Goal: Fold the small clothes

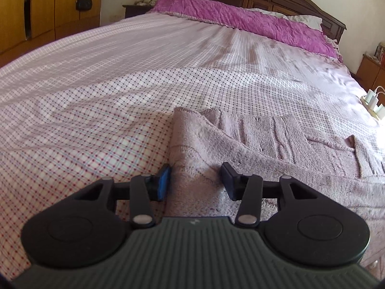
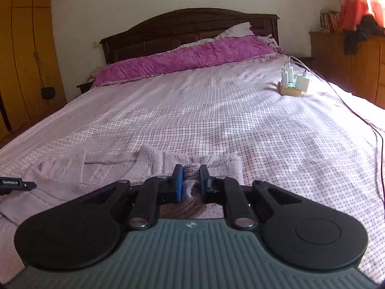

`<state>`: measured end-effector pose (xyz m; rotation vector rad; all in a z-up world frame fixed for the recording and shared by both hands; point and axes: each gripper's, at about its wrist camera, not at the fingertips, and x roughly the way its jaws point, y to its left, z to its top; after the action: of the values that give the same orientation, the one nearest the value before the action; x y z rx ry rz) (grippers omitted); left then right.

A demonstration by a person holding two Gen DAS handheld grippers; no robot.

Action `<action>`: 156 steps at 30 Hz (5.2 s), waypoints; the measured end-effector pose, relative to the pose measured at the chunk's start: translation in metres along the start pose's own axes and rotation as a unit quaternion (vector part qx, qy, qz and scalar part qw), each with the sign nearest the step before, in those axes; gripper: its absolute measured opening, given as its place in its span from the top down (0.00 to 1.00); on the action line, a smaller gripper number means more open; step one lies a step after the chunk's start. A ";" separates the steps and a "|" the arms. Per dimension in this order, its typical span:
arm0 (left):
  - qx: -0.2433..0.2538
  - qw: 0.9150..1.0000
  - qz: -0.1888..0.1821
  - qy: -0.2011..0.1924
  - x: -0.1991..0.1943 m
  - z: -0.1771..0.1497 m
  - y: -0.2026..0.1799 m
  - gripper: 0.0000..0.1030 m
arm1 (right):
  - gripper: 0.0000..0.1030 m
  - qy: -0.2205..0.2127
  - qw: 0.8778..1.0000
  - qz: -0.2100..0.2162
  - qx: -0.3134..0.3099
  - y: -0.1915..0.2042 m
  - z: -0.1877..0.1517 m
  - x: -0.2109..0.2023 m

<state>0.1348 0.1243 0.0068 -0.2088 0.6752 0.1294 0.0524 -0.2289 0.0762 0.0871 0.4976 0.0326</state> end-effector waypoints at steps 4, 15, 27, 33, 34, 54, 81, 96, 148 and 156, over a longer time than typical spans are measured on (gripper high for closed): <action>0.010 1.000 0.005 -0.007 0.001 -0.003 -0.001 0.52 | 0.84 0.060 0.997 -0.035 -0.042 -0.005 -0.019 0.033; 0.040 0.999 -0.006 -0.025 -0.046 0.005 -0.011 0.54 | 0.71 0.042 0.998 0.008 0.048 -0.019 -0.005 -0.005; 0.038 0.999 0.011 0.001 -0.019 -0.008 0.002 0.50 | 0.63 0.079 0.996 0.013 0.036 -0.006 -0.042 0.011; 0.037 0.999 0.011 -0.002 -0.044 -0.005 0.006 0.52 | 0.60 0.070 0.995 0.024 0.070 -0.009 -0.031 -0.009; 0.039 0.999 0.009 -0.003 -0.050 -0.005 0.007 0.52 | 0.58 0.068 0.995 0.027 0.072 -0.008 -0.030 -0.014; 0.058 0.998 -0.011 0.009 -0.162 -0.039 0.016 0.52 | 0.38 0.062 0.992 0.080 0.081 0.006 -0.060 -0.141; 0.085 0.993 -0.034 0.074 -0.206 -0.110 0.036 0.52 | 0.33 0.094 0.994 0.018 0.056 -0.040 -0.116 -0.210; 0.094 0.988 -0.034 0.117 -0.209 -0.141 0.048 0.51 | 0.32 0.136 0.989 0.040 0.048 -0.035 -0.144 -0.217; -0.039 0.980 -0.193 0.014 -0.248 -0.099 0.059 0.89 | 0.91 -0.002 0.981 0.131 0.140 -0.043 -0.095 -0.242; -0.072 0.979 -0.184 -0.047 -0.254 -0.056 0.049 0.89 | 0.91 -0.054 0.977 0.121 0.166 -0.042 -0.054 -0.225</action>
<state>-0.1047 0.1459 0.1174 -0.4613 0.5242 -0.1677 -0.1704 -0.2782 0.1318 0.4740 0.3780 0.1828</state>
